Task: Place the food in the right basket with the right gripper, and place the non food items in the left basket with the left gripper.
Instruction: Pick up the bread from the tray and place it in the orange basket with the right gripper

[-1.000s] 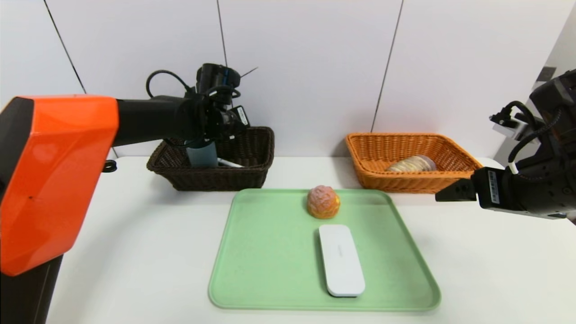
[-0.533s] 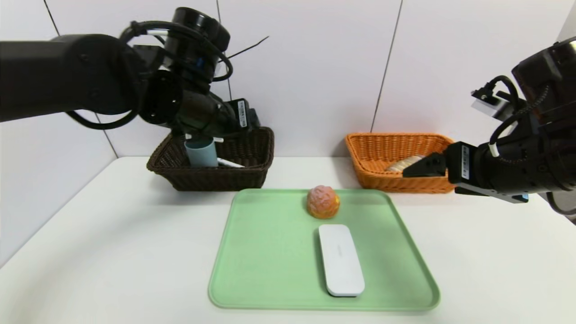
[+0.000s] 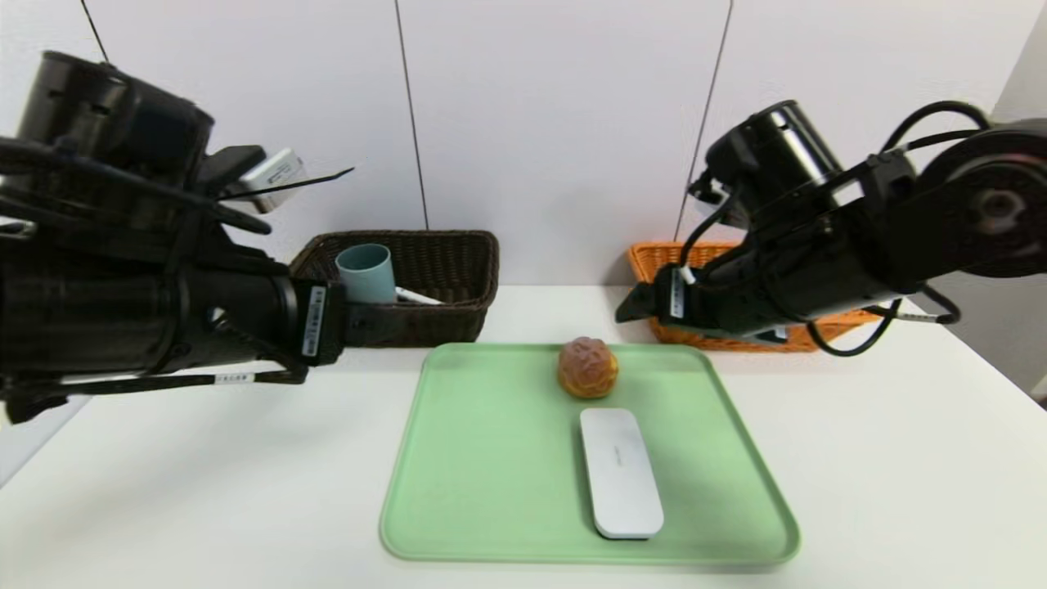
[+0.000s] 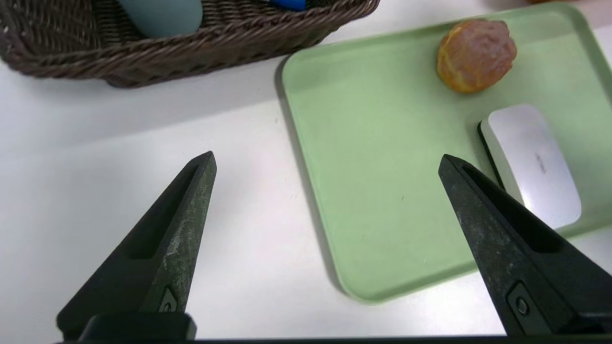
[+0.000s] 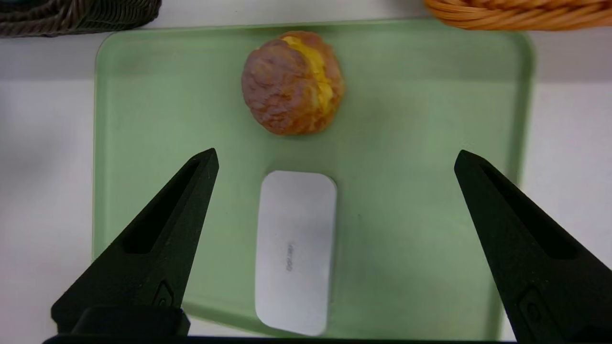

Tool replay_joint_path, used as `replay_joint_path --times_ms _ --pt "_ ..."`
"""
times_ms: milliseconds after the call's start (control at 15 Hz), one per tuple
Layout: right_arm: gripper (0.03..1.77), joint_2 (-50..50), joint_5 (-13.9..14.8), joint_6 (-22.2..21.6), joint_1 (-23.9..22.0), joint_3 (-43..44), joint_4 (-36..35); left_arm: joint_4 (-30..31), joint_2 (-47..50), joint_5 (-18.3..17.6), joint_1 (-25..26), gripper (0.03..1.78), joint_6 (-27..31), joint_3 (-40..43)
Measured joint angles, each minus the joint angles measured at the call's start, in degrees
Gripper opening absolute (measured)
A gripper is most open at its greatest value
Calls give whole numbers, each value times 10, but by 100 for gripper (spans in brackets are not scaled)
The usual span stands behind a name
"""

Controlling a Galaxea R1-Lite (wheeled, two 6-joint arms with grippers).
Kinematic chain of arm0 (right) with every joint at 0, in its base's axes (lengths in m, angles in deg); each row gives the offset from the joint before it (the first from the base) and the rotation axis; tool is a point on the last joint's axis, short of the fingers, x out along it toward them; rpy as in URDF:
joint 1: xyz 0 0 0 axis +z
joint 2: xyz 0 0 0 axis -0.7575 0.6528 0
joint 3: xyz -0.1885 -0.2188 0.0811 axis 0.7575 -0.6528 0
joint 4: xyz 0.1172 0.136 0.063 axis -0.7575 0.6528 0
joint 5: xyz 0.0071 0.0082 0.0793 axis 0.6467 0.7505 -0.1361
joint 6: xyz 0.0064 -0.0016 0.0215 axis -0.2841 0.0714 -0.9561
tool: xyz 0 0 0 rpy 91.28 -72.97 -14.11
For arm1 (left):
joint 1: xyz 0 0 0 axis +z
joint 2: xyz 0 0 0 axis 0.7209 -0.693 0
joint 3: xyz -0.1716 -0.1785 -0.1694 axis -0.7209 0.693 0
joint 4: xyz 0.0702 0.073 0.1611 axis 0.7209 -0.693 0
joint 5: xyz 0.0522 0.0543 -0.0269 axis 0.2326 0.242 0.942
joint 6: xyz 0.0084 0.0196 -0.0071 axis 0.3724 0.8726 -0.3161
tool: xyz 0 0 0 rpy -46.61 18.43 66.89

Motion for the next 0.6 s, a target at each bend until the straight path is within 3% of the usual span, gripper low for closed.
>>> replay_joint_path --times_ms 267,600 --pt "171 87 54 -5 42 59 2 0 59 9 0 167 0 58" --pt "171 152 96 -4 63 96 5 3 80 20 0 167 -2 82"
